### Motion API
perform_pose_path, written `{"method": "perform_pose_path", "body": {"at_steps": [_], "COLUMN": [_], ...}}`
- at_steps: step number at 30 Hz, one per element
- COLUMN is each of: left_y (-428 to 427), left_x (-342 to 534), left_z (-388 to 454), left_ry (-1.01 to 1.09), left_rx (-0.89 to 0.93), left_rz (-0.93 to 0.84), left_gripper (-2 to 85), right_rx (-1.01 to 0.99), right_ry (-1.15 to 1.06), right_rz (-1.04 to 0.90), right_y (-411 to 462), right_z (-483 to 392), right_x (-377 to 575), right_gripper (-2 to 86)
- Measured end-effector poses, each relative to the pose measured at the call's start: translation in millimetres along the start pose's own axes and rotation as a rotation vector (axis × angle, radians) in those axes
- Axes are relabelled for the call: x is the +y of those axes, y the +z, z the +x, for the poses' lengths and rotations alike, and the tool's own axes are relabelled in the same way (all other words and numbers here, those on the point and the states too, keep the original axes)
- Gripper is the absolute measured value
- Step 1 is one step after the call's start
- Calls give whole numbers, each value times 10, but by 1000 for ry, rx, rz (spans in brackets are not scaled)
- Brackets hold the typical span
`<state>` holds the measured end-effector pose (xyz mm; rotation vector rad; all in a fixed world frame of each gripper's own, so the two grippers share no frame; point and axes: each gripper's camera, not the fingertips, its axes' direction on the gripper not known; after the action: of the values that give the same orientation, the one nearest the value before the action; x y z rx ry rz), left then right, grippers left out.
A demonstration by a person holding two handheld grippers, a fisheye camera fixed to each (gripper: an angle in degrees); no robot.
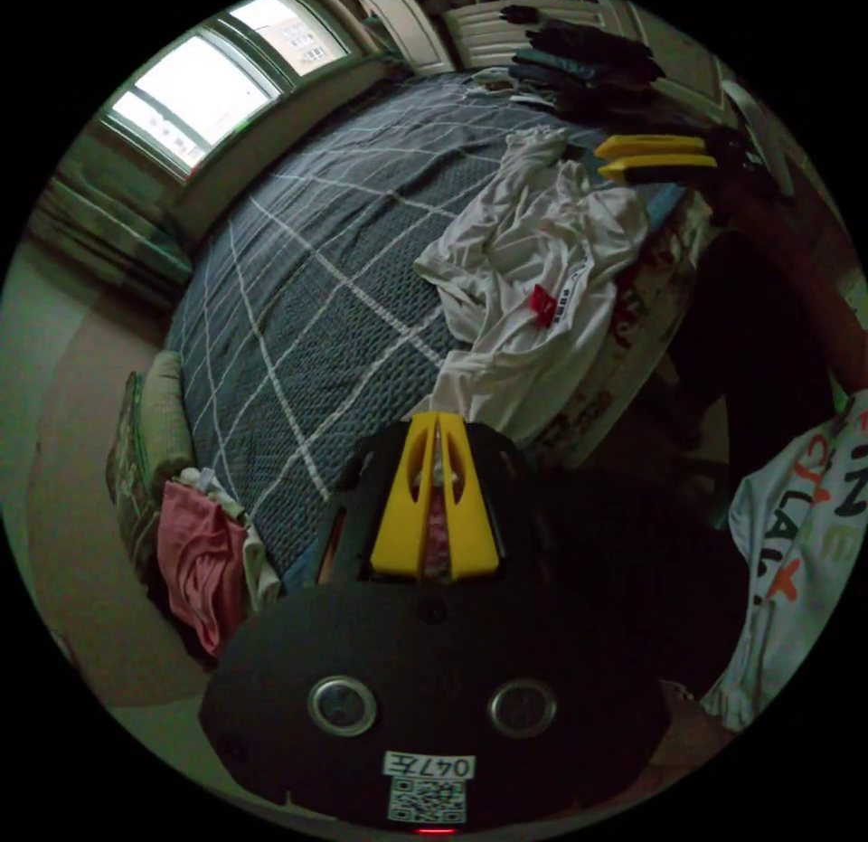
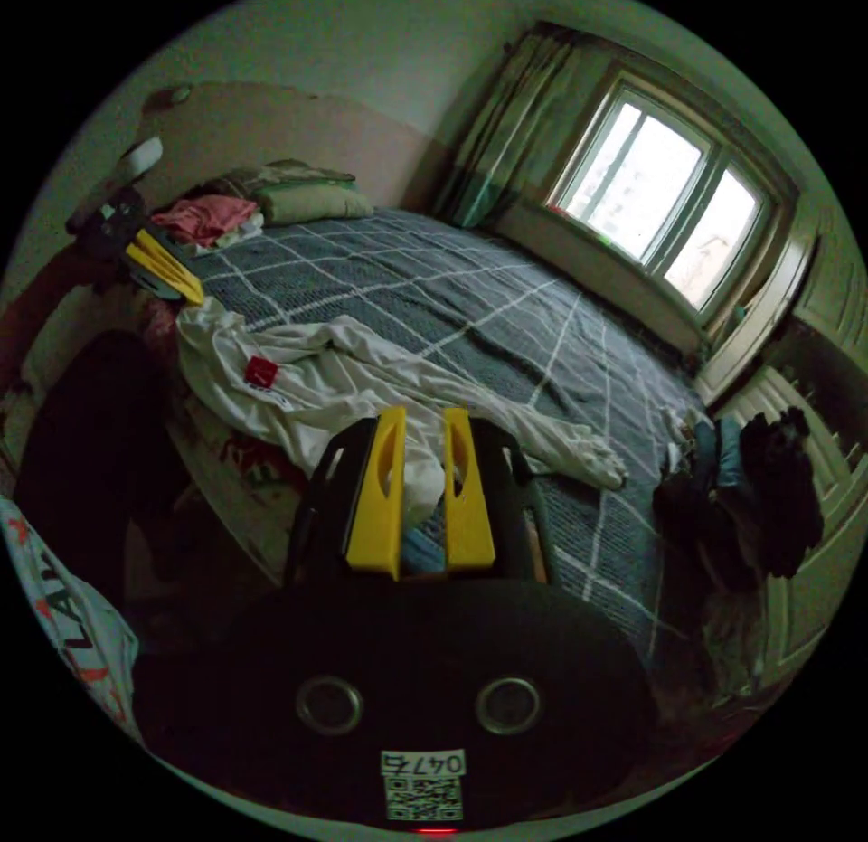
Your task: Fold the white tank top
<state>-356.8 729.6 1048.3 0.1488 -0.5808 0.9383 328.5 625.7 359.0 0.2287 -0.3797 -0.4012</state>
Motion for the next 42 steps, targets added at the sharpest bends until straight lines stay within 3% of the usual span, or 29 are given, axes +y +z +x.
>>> {"method": "perform_pose_path", "body": {"at_steps": [2, 6, 8, 17, 24, 32, 42], "left_y": [20, 103, 115, -2, -224, -381, -705], "left_x": [-68, -191, -226, -292, -318, -496, -566], "left_z": [-14, -112, -152, -65, -237, -244, -232], "left_ry": [43, 78, 80, 208, 179, 268, 303], "left_rx": [28, 230, 302, 223, 310, 292, 302], "left_rz": [2, 21, 24, 2, 99, 75, 40], "left_gripper": [9, 122, 135, 130, 111, 94, 79], "right_rx": [-51, -279, -332, -608, -506, -423, -355], "right_ry": [-1, -235, -290, -443, -528, -519, -458], "right_rz": [3, -161, -139, -235, -122, -52, -130], "right_y": [43, 314, 390, 998, 597, -9, -183], "right_z": [128, 298, 355, 414, 334, 356, 355], "right_x": [-7, -214, -328, -761, -866, -891, -1044], "right_gripper": [17, 39, 45, 42, -1, -3, 3]}}
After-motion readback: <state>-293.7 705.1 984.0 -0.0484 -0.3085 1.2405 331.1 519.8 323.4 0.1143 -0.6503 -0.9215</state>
